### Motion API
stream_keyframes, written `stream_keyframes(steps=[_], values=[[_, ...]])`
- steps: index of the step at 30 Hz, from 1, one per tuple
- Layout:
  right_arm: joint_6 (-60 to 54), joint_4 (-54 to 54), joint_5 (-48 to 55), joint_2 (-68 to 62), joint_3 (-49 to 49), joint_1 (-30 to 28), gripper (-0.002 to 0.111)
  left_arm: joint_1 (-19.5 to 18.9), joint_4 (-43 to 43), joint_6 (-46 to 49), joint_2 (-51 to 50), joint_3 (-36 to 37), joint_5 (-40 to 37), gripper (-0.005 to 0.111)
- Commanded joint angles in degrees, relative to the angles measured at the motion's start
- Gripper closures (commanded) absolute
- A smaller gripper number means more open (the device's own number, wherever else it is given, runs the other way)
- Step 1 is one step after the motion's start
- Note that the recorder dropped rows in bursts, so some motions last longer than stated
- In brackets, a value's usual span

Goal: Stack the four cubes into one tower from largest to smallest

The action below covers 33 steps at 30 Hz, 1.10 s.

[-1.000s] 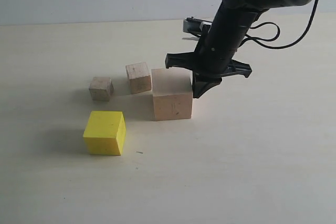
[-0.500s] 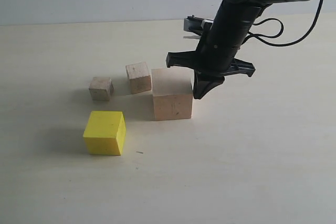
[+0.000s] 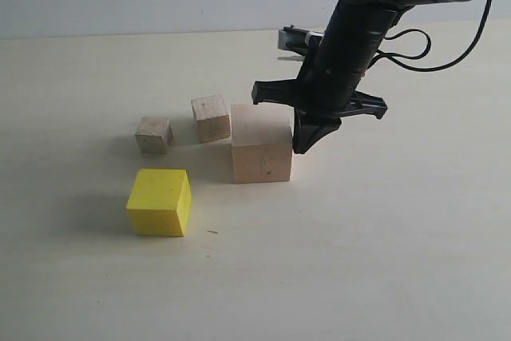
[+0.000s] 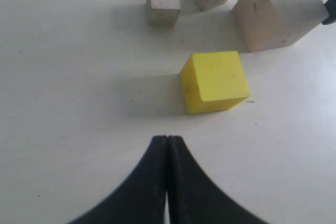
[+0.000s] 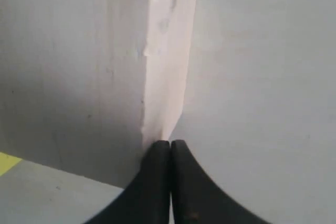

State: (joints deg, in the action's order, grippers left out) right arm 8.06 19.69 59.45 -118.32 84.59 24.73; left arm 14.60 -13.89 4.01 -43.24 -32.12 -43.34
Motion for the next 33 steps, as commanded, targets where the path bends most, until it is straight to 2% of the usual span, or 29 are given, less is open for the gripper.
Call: stream_keyframes(steps=[1, 14, 22, 33], values=[[-2.20, 1.34, 0.31, 0.54, -0.19, -0.07, 0.108, 0.30, -0.05, 0.13, -0.14, -0.38, 0.44, 0.107], [-1.90, -3.19, -2.28, 0.54, -0.19, -0.07, 0.108, 0.30, -0.05, 0.13, -0.14, -0.38, 0.02, 0.107], [-3.56, -1.96, -7.92, 0.54, -0.19, -0.07, 0.108, 0.30, -0.05, 0.13, -0.14, -0.38, 0.02, 0.107], [-4.04, -1.96, -8.63, 0.54, -0.19, -0.07, 0.108, 0.30, -0.05, 0.13, -0.14, -0.38, 0.02, 0.107]])
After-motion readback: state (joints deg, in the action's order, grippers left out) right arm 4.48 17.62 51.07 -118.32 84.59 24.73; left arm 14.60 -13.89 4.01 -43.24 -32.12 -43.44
